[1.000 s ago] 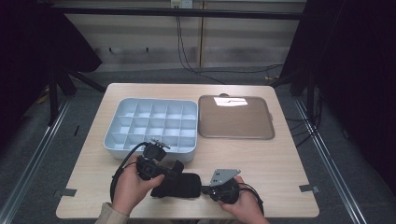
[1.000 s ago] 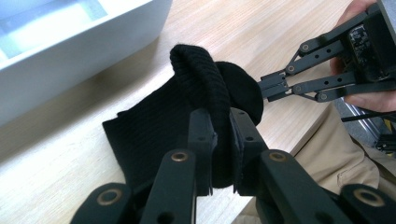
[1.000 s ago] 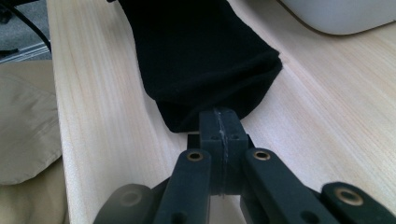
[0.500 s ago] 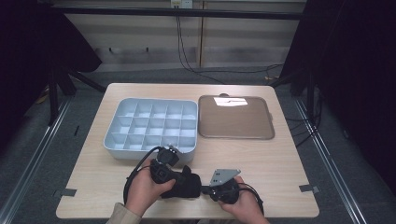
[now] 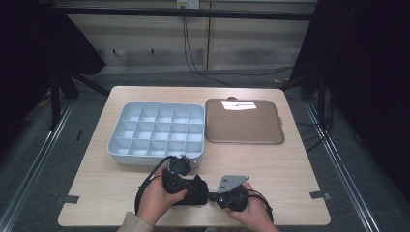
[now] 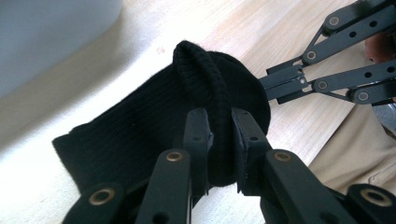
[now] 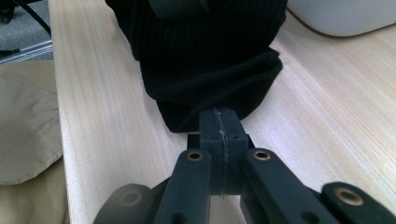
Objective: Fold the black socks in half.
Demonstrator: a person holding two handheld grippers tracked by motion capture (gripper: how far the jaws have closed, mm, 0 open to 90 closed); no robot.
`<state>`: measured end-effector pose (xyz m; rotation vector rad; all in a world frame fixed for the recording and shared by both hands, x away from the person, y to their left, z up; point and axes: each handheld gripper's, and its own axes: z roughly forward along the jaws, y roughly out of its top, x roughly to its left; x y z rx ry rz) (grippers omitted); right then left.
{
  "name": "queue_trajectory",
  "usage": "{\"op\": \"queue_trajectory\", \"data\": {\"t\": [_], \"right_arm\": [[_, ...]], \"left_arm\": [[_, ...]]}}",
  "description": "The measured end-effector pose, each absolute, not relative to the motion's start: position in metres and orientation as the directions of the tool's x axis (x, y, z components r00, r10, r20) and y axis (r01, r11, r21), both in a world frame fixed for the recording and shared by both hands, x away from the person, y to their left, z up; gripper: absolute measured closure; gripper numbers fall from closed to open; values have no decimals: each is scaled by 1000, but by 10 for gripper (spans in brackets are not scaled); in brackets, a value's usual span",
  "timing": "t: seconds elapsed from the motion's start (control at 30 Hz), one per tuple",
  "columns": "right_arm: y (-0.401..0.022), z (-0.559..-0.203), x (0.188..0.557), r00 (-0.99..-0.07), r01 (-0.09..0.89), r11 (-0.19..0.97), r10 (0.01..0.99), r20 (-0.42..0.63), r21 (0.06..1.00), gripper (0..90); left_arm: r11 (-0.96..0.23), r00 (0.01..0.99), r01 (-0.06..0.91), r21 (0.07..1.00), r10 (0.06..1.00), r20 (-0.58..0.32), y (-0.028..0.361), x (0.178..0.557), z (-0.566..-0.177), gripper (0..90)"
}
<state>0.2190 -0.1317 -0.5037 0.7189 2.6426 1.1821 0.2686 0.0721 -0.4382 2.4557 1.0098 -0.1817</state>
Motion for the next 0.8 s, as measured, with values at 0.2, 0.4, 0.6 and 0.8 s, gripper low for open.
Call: {"op": "queue_trajectory", "data": {"t": [0.2, 0.4, 0.6, 0.8], "right_arm": [[-132, -504, 219, -872, 361, 573, 487, 49, 735, 900], [-132, -504, 219, -872, 364, 569, 486, 55, 737, 900], [-132, -504, 220, -873, 360, 569, 484, 52, 739, 900], [-132, -504, 219, -871, 364, 568, 487, 54, 738, 900]], "left_arm": [[-608, 716, 696, 381, 623, -315, 72, 268, -438, 704], [-591, 713, 697, 406, 625, -316, 80, 267, -425, 658], [-558, 700, 707, 435, 639, -318, 95, 269, -415, 636], [-528, 670, 730, 433, 679, -301, 116, 272, -418, 592]]}}
